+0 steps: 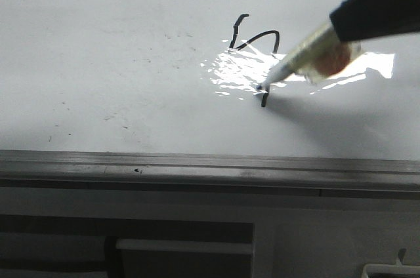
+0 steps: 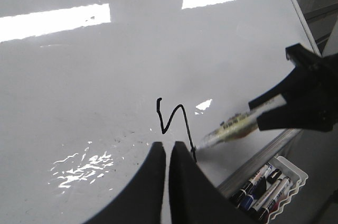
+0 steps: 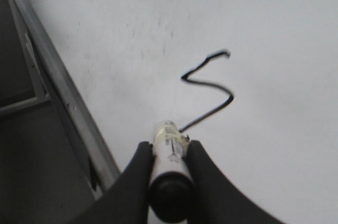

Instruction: Write number 5 on whiteboard

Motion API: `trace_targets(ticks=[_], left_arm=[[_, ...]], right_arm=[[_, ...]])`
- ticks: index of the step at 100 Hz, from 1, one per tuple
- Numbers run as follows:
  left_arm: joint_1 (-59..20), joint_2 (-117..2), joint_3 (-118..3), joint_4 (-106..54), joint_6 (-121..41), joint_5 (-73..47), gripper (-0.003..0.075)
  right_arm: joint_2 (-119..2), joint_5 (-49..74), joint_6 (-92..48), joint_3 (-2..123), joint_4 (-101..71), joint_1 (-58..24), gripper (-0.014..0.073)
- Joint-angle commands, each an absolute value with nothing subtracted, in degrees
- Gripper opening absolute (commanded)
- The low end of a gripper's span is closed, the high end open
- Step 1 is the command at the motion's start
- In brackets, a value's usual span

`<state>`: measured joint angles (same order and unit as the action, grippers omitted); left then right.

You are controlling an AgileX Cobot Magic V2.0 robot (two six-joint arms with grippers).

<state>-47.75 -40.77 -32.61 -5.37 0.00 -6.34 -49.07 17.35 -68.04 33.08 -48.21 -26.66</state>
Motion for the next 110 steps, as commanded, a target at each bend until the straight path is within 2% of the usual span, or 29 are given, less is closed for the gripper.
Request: trace_targets(ticks=[1,48,110], left_arm=[[-47.6,-40.4,-34.2,-5.7,0.5,-1.5,-0.0020],[-47.6,-40.4,-34.2,-5.7,0.5,-0.8,-0.0020],[-47.6,-40.4,-34.2,-5.7,0.5,-0.7,-0.0020]], right_arm=[[-47.7,15.6,-68.2,38.1,-48.2,-26.2,-0.0042],[-52.4,12.4,-68.2,40.6,-45.9,-26.2,-0.0042],[-52.6,9.4,-68.2,40.7,-46.3,-26.5,-0.0042]])
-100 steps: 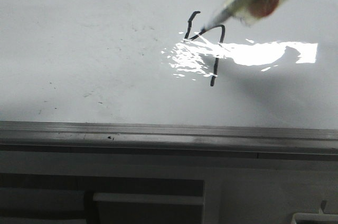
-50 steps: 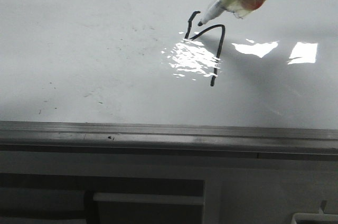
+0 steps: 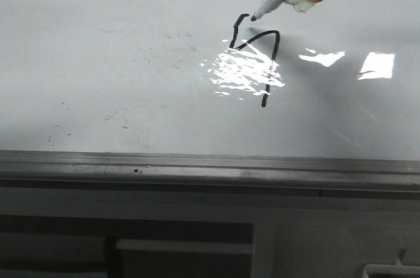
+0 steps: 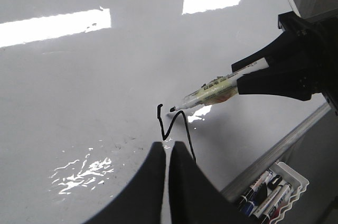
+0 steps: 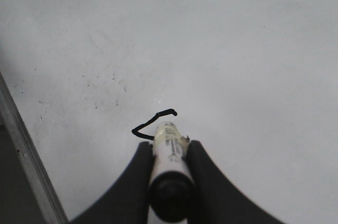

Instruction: Write number 5 on whiteboard

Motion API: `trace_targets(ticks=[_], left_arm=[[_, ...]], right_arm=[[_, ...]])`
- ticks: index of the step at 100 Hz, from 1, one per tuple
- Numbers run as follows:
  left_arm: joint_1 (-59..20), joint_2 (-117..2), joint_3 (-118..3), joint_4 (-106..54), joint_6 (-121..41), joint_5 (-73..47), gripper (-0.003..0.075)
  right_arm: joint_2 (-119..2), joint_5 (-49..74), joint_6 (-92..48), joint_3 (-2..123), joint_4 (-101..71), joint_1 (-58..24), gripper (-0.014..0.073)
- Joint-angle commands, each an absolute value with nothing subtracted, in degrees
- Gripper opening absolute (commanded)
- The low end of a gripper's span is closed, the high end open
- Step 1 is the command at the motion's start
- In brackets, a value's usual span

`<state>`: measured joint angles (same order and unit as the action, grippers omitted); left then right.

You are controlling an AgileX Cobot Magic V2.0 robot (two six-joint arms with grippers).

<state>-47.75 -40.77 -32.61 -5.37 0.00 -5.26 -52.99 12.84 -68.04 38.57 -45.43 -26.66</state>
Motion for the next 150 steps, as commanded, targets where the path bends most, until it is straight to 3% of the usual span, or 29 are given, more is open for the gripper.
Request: trace_targets(ticks=[1,150], left_arm=[[-47.6,-40.4,-34.2,-5.7,0.5,-0.7,-0.0020],[-47.6,-40.4,-34.2,-6.2,0.5,-0.7,-0.0020]], right_arm=[[-52.6,9.4,-68.2,40.7,-46.3,-26.5,-0.0042],[-57.9,9.5,-68.2,41.7,-44.6,-26.5,-0.0043]])
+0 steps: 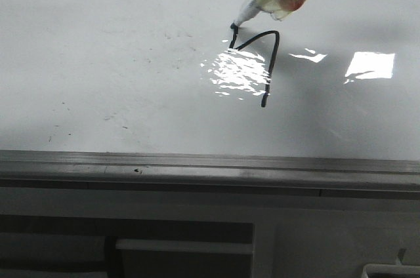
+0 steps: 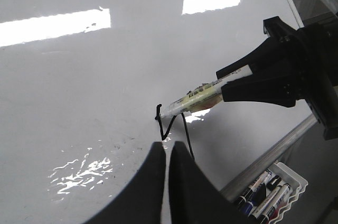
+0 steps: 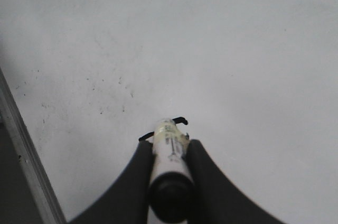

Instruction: Write number 5 on whiteboard

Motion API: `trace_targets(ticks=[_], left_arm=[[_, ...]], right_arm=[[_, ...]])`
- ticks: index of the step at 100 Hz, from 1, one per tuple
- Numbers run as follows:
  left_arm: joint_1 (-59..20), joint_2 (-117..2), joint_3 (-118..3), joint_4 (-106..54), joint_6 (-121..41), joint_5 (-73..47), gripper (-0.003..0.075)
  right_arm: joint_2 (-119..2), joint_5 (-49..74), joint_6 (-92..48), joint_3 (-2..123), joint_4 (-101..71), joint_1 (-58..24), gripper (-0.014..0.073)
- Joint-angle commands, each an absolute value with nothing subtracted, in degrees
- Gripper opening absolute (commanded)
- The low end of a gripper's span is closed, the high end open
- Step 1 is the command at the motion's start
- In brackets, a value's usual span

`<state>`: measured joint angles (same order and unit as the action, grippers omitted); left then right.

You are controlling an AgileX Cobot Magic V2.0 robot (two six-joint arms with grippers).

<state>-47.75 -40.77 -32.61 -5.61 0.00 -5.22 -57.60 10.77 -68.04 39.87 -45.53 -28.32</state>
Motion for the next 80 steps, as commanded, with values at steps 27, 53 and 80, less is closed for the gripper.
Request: trace_targets(ticks=[27,53,80], left_arm=[[-47.6,-40.4,-34.2,-6.2,0.5,-0.7,-0.0020],[-47.6,-40.4,-34.2,-6.2,0.5,-0.7,-0.0020],[-47.6,-40.4,-34.2,-6.2,0.5,-0.7,-0.0020]], right_arm=[[-56.0,15.1,-68.2,41.7,-44.1,-17.7,-0.0043],[-52.2,17.9,-67.2,41.4,-43.3,-12.6,-0.0043],[-51.7,19.2,-67.2,41.3,-43.3,-12.7,-0.0043]])
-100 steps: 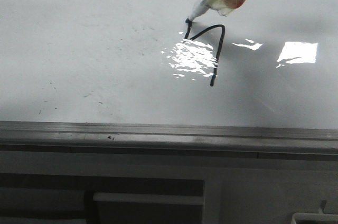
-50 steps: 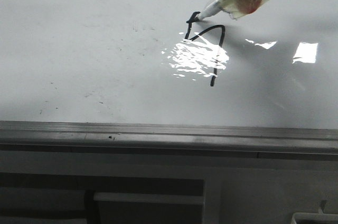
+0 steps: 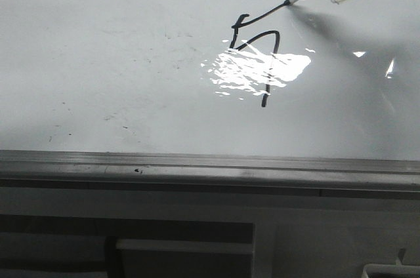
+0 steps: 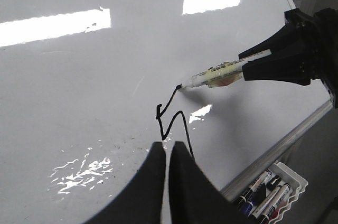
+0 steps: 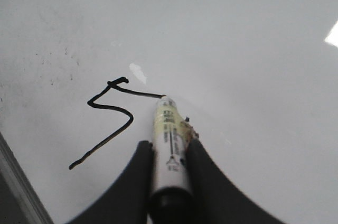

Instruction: Write number 5 on whiteboard

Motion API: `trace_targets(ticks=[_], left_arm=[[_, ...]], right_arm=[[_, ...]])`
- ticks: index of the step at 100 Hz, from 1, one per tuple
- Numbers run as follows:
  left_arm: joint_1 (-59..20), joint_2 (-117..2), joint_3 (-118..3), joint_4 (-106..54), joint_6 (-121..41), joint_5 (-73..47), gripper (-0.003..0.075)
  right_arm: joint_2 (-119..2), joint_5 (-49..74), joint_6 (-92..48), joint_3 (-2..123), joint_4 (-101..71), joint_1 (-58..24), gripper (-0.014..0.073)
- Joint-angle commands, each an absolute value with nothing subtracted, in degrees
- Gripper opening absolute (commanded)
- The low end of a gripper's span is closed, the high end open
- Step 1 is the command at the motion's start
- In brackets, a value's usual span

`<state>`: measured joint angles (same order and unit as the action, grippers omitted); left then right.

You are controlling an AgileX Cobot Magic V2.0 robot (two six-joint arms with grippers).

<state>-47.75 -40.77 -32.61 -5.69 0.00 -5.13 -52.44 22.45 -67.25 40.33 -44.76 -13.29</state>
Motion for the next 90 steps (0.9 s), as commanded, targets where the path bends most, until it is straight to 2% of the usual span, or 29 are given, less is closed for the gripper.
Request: trace_targets(ticks=[1,18,23,28,40,43,47,58,74,90], left_arm=[[-47.6,-40.4,-34.2,-6.2,0.5,-0.7,-0.0020],[-47.6,-40.4,-34.2,-6.3,0.5,-0.8,-0.0016],[-47.6,-40.4,-34.2,-6.3,0.5,-1.0,0.0015],[-47.6,-40.4,-34.2,-6.2,0.5,-1.6,0.0092],[-47.6,-41.4,-34.2,-5.3,0.0,-4.9,0.0412],[-47.6,-42.0,-34.2,-5.3,0.0,-6.1,0.0472],[-47.7,-42.8,-34.6,-5.3,0.0,-7.6,0.0505],[-50.6,-45.8,-36.4,-5.2,-4.5,-12.0,0.0501],[-59.7,-52.2,-41.1,-5.1,-13.3,-14.7,0.0425],[-65.3,-58.8,-44.7,-1.6,-13.5,-14.4,0.0358]], right_arm=[[-51.6,19.4,-67.2,41.3,-43.3,-12.7,-0.0043],[-47.9,26.3,-67.2,42.4,-43.6,-15.4,-0.0043],[-46.7,27.3,-67.3,42.4,-43.6,-16.9,-0.0043],[-45.8,28.5,-67.3,42.4,-43.6,-18.3,-0.0043],[-45.1,31.1,-67.3,42.4,-43.6,-21.9,-0.0043],[-45.1,31.8,-67.3,42.4,-43.6,-22.8,-0.0043],[-45.4,32.3,-67.3,42.4,-43.6,-23.5,-0.0043],[-47.0,33.4,-67.7,42.4,-43.6,-25.3,-0.0043],[-49.7,33.5,-67.7,42.4,-43.6,-27.3,-0.0043],[-50.4,33.9,-67.8,42.4,-43.6,-28.3,-0.0043]])
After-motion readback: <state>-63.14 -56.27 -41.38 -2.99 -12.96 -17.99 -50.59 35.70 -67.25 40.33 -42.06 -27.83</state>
